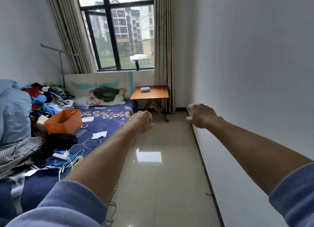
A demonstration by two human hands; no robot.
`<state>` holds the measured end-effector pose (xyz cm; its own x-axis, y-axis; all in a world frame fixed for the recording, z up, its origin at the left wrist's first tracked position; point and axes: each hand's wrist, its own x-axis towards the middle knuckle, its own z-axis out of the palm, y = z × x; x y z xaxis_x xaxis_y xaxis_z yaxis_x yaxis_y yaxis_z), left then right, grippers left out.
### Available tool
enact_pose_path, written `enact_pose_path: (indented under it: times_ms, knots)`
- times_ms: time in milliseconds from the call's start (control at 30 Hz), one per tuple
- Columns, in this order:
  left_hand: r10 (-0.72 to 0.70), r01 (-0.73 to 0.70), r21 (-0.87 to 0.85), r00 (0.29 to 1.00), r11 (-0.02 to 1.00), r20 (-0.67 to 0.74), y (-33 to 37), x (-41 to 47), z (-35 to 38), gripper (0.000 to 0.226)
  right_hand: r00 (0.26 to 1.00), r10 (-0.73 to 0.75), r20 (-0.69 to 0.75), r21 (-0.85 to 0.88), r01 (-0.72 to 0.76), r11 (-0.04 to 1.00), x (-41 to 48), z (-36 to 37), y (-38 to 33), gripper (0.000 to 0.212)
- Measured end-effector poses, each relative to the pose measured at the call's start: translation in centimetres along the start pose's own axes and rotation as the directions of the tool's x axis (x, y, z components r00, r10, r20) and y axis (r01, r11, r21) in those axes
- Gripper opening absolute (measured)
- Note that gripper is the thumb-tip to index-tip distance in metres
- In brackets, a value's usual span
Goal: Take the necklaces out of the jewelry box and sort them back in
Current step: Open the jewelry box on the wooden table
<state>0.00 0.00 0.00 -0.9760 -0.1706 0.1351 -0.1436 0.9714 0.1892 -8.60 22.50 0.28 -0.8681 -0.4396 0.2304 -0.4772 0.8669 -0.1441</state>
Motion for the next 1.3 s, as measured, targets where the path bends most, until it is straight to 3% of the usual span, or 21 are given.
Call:
enact_pose_path:
  times_ms: [400,933,1300]
  knots:
    - [-0.018,0.020,-0.026,0.998,0.999,0.055,-9.5,20.3,1.9,0.022,0.999,0.034,0.016,0.047,-0.035,0.998,20.4,6.1,-1.1,0.040]
    - [-0.111,0.122,-0.084,0.985,0.989,0.131,-14.6,53.2,8.4,0.023,0.991,0.006,0.130,0.054,-0.013,0.998,56.1,16.4,6.9,0.037]
    - [-0.252,0.267,-0.097,0.957,0.959,0.140,-27.3,72.4,11.0,0.016,0.982,-0.090,0.165,0.075,0.078,0.994,79.7,25.7,3.2,0.037]
